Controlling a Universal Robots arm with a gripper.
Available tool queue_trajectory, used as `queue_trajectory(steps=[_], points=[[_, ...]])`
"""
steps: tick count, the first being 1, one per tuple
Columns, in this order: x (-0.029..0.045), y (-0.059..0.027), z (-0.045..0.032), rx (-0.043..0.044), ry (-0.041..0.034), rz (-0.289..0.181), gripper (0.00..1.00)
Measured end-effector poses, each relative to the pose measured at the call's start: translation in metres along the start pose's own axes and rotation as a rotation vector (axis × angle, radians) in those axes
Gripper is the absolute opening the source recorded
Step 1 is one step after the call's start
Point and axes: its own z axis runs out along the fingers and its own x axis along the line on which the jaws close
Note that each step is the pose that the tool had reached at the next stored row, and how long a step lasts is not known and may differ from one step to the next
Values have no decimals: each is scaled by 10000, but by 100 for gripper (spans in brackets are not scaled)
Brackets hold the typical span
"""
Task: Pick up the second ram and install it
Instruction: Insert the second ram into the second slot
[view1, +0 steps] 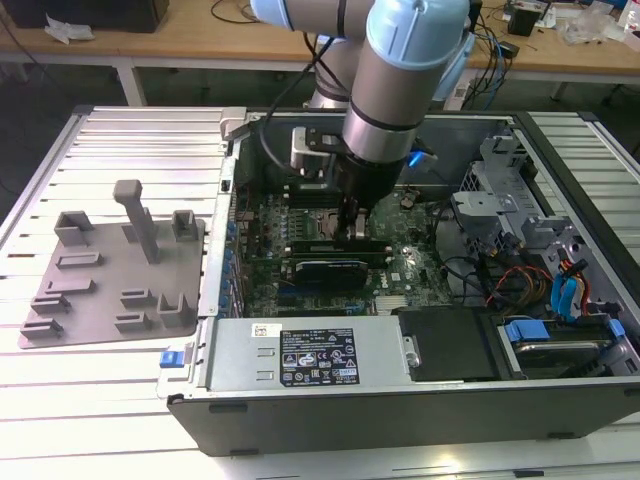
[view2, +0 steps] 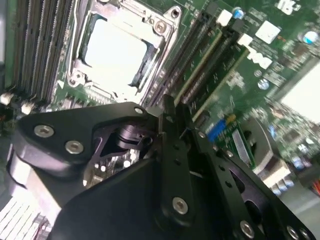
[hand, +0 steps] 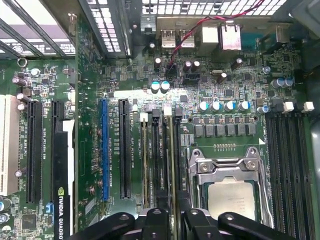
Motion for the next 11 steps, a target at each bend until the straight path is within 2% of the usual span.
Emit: queue_trajectory(steps=[2, 4, 5, 6, 7, 10, 11], points=[[-13, 12, -114, 2, 26, 2, 18], [-32, 26, -239, 6, 123, 13, 18], [-36, 31, -278, 7, 150, 16, 17], [-41, 35, -315, 7, 172, 18, 10], [-47, 40, -363, 7, 189, 19, 8], [-48, 42, -372, 20, 189, 21, 8], [-47, 43, -373, 230, 188, 11, 8]])
